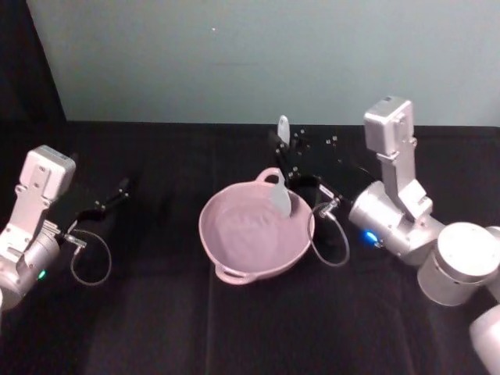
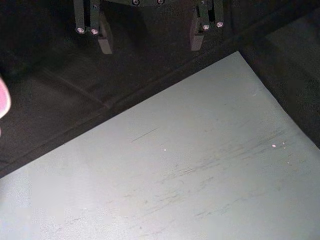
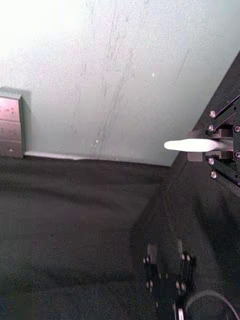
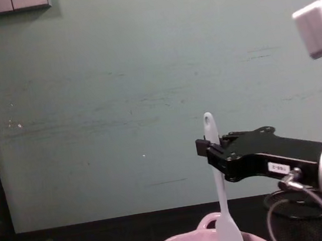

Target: Use the one hand to pick up the spoon and stir the clear water in the bowl.

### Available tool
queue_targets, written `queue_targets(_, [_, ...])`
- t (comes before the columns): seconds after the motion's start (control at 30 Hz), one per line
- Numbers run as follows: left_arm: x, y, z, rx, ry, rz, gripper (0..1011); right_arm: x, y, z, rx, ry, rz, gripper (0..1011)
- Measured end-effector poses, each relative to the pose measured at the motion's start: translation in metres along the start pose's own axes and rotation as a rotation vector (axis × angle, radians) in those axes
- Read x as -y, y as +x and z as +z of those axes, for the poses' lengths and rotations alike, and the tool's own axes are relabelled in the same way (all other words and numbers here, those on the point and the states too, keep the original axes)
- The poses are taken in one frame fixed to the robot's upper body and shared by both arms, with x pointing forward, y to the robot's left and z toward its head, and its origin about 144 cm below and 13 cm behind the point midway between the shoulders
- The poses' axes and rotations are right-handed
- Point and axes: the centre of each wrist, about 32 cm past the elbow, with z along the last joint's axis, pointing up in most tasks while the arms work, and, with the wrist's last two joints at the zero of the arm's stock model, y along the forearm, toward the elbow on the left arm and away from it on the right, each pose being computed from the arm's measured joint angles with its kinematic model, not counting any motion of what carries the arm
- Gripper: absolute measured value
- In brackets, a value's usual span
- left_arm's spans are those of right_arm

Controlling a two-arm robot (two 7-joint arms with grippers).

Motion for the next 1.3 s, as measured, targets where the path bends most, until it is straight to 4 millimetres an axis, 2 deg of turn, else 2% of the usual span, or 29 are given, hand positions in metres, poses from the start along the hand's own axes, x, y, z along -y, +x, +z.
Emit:
queue_targets(0.2, [0.000,0.000,0.000,0.000,0.000,0.000,1011,0.015,-0.007,0.009,-0.038,-0.011,0.064,129])
queue_targets(0.33, [0.000,0.000,0.000,0.000,0.000,0.000,1011,0.016,-0.015,0.010,-0.073,-0.019,0.099,129])
queue_targets(0.57, [0.000,0.000,0.000,0.000,0.000,0.000,1011,0.006,-0.030,0.009,-0.121,-0.003,0.122,127])
queue_targets(0.73, [0.000,0.000,0.000,0.000,0.000,0.000,1011,-0.005,-0.033,0.004,-0.129,0.006,0.108,127])
queue_targets(0.9, [0.000,0.000,0.000,0.000,0.000,0.000,1011,-0.021,-0.030,-0.006,-0.111,0.013,0.059,127])
queue_targets(1.07, [0.000,0.000,0.000,0.000,0.000,0.000,1011,-0.028,-0.022,-0.011,-0.090,0.018,0.009,129])
queue_targets(1.3, [0.000,0.000,0.000,0.000,0.000,0.000,1011,-0.020,-0.006,-0.007,-0.062,0.006,-0.029,127])
